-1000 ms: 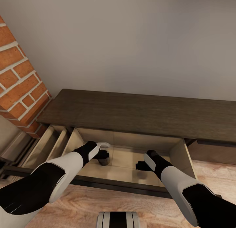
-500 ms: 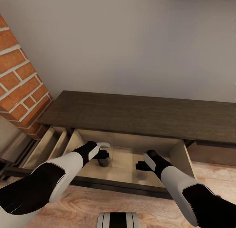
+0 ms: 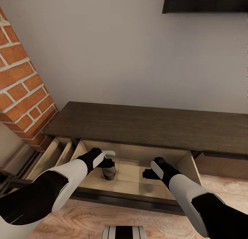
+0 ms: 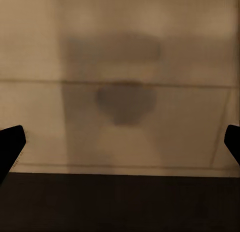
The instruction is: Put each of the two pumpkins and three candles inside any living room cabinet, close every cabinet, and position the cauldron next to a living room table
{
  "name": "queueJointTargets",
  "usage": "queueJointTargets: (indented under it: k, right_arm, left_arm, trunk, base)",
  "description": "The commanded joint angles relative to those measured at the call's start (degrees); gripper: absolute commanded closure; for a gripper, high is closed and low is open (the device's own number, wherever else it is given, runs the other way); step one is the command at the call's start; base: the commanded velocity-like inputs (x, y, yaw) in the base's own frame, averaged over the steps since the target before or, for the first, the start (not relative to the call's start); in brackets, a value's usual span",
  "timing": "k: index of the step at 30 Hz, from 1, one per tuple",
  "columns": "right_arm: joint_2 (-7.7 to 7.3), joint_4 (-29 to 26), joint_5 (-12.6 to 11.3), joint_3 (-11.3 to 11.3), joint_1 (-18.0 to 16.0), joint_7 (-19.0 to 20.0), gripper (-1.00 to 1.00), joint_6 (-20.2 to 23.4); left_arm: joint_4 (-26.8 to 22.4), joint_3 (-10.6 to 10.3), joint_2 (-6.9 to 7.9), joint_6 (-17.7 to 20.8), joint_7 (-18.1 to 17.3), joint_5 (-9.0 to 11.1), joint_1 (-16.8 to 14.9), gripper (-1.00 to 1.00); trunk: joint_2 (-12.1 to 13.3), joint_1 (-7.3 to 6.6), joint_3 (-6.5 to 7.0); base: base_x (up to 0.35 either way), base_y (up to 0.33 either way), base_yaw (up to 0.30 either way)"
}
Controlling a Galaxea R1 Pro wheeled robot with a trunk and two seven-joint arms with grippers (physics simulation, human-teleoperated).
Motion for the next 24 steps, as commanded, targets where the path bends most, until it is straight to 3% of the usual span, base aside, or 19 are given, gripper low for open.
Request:
queueJointTargets:
  k: [1, 5, 17, 24]
  right_arm:
    - [-0.02, 0.1, -0.6, 0.4, 0.0, -0.5, -1.0, 0.2]
    - [-0.01, 1.1, -0.6, 0.4, 0.0, -0.5, -1.0, 0.2]
    - [0.02, 1.6, -0.6, 0.4, 0.0, -0.5, -1.0, 0.2]
    - [0.02, 1.8, -0.6, 0.4, 0.0, -0.5, -1.0, 0.2]
  left_arm:
    - [-0.1, -0.3, 0.0, 1.6, 0.4, 0.6, 0.0, -1.0]
    - [-0.2, -0.3, 0.0, 3.7, 0.5, 0.6, 0.0, -1.0]
    - [-0.2, -0.3, 0.0, 4.5, 0.5, 0.6, 0.0, -1.0]
    - [-0.2, -0.3, 0.0, 5.9, 0.6, 0.6, 0.0, -1.0]
  trunk:
    - [0.0, -0.04, 0.19]
    - [0.0, -0.04, 0.19]
    - [0.0, -0.04, 0.19]
    - [2.8, -1.57, 1.44]
  base:
    - [0.0, 0.0, 0.0]
    - [0.0, 0.0, 0.0]
    - [0.0, 0.0, 0.0]
    - [0.0, 0.0, 0.0]
